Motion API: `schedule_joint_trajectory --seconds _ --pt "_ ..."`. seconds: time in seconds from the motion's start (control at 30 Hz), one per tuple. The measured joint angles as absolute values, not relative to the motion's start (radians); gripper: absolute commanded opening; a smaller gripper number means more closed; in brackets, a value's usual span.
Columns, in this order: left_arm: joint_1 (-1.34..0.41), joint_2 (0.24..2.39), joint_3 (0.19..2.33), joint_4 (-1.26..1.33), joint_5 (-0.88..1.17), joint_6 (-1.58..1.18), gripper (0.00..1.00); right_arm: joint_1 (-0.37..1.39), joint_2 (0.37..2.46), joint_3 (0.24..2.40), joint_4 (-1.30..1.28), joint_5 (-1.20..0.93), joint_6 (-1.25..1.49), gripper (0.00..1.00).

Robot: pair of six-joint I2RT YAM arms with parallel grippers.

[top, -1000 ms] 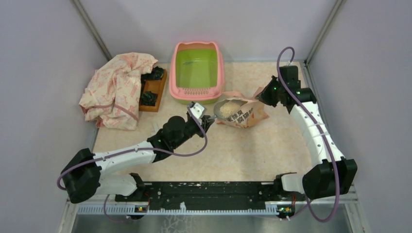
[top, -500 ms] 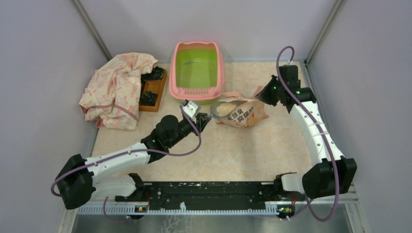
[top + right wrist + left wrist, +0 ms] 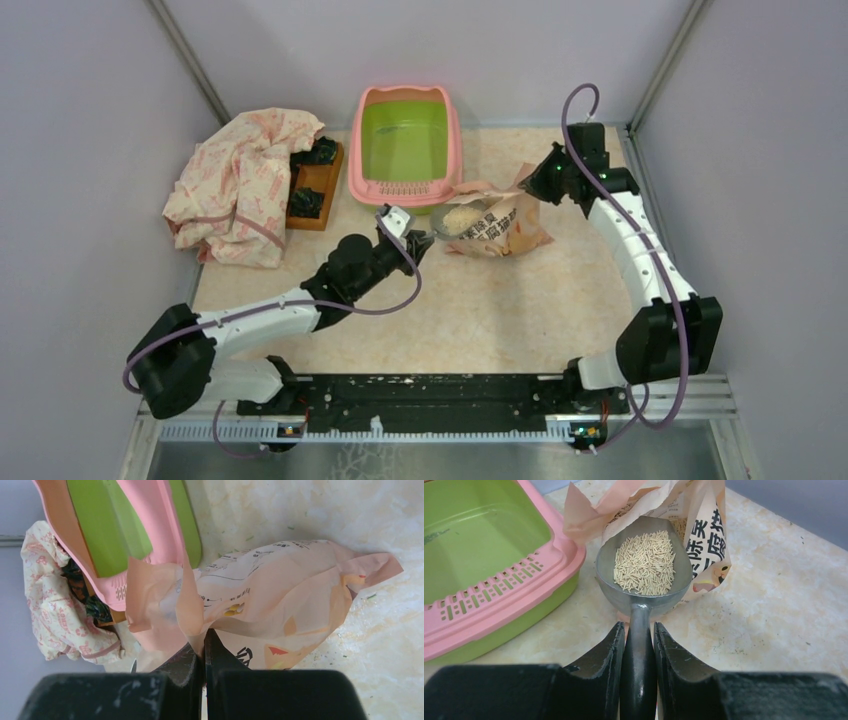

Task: Fill the litter box with clean litter
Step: 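Scoop the cat litter from the cat litter bag.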

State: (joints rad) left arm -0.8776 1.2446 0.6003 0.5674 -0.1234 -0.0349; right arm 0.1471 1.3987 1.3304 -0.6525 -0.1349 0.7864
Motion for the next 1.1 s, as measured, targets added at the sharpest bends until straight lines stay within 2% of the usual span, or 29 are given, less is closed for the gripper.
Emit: schedule_joint_trajectory --seconds 0.2,0.67,1.1 --pt "-0.841 1.289 0.599 0.619 -0.101 -0.033 0.05 0.146 1.455 1.365 -0.624 -0.156 0.804 0.00" --pt "-0.722 1.346 0.607 0.682 -0.028 -0.028 0.06 0.145 1.734 1.640 -0.663 -0.194 0.815 0.00" --pt "-0.592 1.409 0.626 0.741 0.111 -0.047 0.06 0.142 1.857 1.759 -0.685 -0.212 0.824 0.00"
